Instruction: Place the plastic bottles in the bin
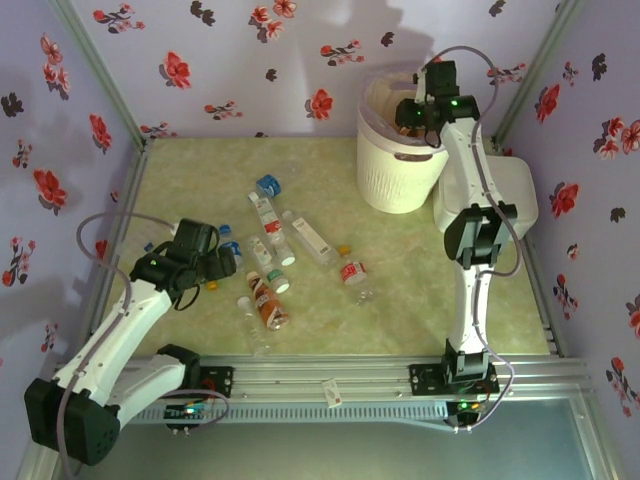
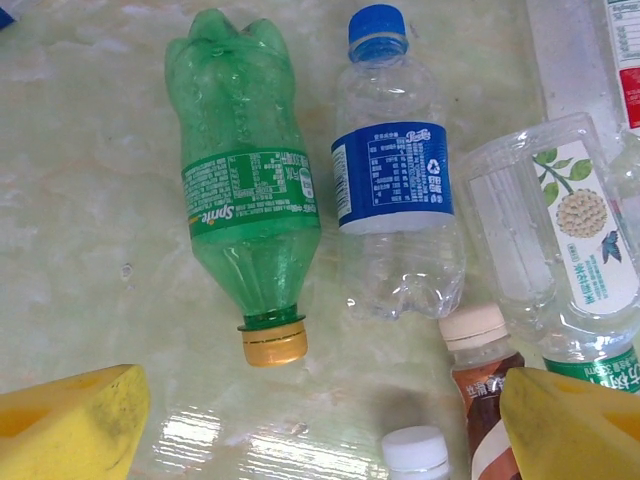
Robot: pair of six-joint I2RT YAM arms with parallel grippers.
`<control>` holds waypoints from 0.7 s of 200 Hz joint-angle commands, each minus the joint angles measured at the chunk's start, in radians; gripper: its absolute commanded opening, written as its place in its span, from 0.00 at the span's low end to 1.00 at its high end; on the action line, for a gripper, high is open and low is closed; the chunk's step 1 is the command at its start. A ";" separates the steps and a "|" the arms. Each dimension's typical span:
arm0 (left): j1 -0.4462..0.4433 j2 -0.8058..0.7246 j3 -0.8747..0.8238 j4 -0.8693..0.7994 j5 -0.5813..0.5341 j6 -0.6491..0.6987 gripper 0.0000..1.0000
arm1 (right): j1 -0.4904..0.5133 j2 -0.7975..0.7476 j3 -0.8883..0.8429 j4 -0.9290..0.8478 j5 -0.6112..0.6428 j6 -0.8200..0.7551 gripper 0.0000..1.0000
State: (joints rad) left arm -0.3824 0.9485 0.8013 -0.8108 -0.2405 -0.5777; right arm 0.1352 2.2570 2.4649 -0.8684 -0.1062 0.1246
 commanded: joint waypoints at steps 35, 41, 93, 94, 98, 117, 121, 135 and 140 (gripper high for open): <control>0.016 -0.017 -0.026 -0.030 -0.028 -0.007 0.91 | -0.008 0.068 0.037 -0.110 0.011 -0.064 0.42; 0.016 -0.017 -0.027 -0.028 -0.028 -0.006 0.91 | -0.008 0.073 0.036 -0.115 0.011 -0.067 0.43; 0.017 -0.013 -0.041 -0.022 -0.025 -0.007 0.91 | -0.009 0.106 0.033 -0.139 0.015 -0.082 0.52; 0.017 -0.013 -0.042 -0.022 -0.025 -0.008 0.91 | -0.009 0.107 0.034 -0.138 0.016 -0.082 0.53; 0.017 -0.014 -0.042 -0.023 -0.025 -0.007 0.91 | -0.009 0.108 0.034 -0.138 0.018 -0.082 0.53; 0.017 -0.012 -0.047 -0.027 -0.026 -0.003 0.92 | -0.009 0.110 0.030 -0.134 0.032 -0.086 0.57; 0.017 -0.012 -0.048 -0.028 -0.025 -0.002 0.92 | -0.009 0.110 0.030 -0.133 0.034 -0.086 0.58; 0.017 -0.012 -0.050 -0.031 -0.026 -0.001 0.92 | -0.011 0.105 0.034 -0.133 0.038 -0.089 0.60; 0.018 -0.011 -0.051 -0.033 -0.026 -0.002 0.92 | -0.011 0.100 0.037 -0.133 0.039 -0.089 0.61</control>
State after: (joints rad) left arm -0.3744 0.9447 0.7605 -0.8242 -0.2440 -0.5777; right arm 0.1307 2.3550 2.4756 -0.9798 -0.0937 0.0517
